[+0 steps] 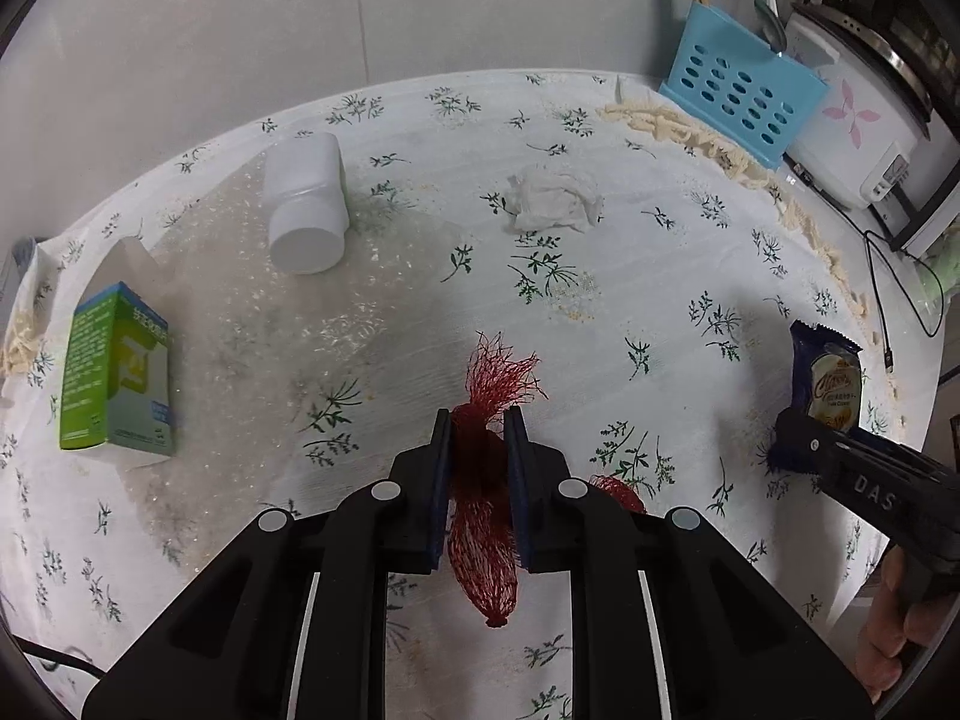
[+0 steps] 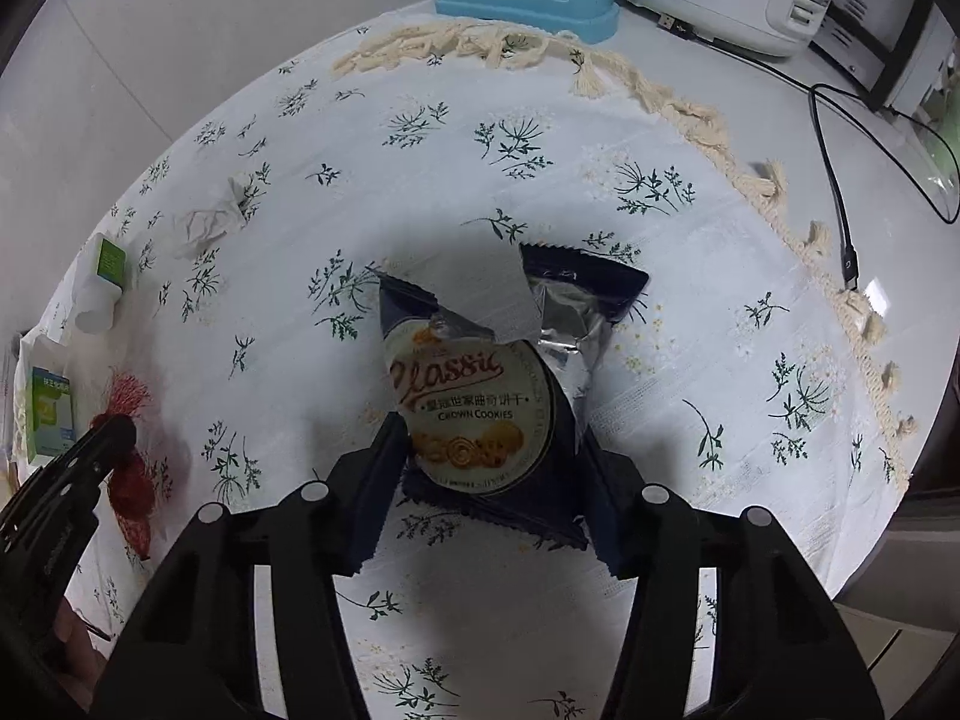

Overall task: Collect trash
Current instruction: 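Grasp the red mesh net with the left gripper while the right gripper grasps the blue cookie packet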

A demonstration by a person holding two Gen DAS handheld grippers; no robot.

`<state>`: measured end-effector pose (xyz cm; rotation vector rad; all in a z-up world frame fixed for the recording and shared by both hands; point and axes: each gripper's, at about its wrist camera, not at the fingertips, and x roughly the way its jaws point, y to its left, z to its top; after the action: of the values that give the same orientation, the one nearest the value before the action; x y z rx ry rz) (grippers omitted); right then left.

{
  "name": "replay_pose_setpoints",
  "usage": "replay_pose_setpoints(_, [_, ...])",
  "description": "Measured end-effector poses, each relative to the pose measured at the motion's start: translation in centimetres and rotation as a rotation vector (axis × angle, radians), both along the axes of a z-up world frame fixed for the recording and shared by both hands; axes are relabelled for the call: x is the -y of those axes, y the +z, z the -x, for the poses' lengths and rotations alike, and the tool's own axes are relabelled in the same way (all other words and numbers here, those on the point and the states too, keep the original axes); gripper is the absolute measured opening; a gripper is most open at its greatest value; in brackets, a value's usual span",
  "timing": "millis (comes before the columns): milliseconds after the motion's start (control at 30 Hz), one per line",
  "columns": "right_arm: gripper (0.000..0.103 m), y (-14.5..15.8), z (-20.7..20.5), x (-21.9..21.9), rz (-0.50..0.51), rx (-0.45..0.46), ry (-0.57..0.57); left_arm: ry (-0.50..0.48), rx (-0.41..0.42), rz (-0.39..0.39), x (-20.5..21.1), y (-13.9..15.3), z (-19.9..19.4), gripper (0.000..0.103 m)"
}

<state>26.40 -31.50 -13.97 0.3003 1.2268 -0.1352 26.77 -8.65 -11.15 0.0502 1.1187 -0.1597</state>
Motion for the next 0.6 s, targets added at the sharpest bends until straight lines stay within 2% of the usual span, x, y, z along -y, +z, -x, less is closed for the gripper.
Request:
replay_pose_setpoints(67, [0.047,0.0,0.0,0.0,0.001,0.004,0.003,0.003,-0.002,0.006,-0.4,0.2,0.3,0.016])
replay_pose_setpoints(400, [0.041,0.8,0.3,0.3,0.027,0.016,0.017,0.025,-0.005,0.015,-1.4,0.3,1.1,0.016])
replay_pose_setpoints(600, [0.033,1.4,0.4,0.5,0.033,0.023,0.033,0.03,-0.005,0.024,-1.4,0.5,1.5,0.016])
